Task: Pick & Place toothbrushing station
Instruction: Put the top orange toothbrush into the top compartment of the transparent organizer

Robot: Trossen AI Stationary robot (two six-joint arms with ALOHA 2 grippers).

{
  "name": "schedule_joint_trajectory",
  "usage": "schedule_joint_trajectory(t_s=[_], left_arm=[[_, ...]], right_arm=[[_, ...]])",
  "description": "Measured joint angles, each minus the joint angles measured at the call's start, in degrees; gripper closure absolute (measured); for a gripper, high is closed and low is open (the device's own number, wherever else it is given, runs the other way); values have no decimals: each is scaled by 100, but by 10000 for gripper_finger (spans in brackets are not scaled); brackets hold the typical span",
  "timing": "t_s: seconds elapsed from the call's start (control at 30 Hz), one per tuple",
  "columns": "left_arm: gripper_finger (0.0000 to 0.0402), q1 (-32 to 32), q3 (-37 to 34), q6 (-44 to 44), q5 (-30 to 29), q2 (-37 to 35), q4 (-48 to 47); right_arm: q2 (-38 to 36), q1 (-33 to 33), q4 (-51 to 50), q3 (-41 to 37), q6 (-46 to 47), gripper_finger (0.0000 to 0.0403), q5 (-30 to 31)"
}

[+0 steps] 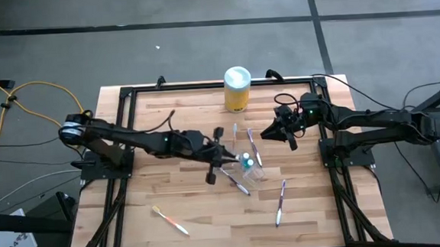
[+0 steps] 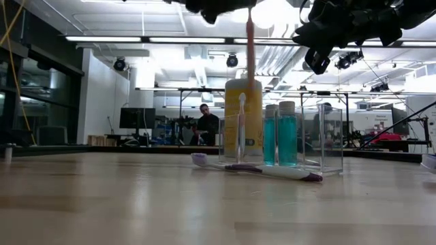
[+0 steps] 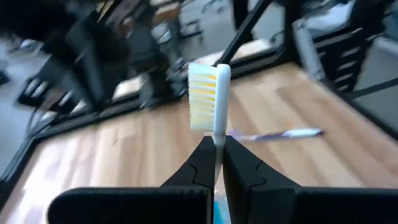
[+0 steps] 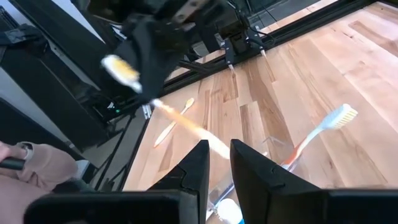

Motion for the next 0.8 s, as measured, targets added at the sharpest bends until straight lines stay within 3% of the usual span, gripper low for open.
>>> schedule_joint_trajectory(t_s=[0.47, 0.8], left_arm=[[399, 822, -513, -873, -13, 295, 117], [372, 1226, -553, -1926, 725, 669, 182]], right_arm=[[0, 0, 0, 0, -2, 345, -19], [0, 6, 41, 0, 25, 345, -20]])
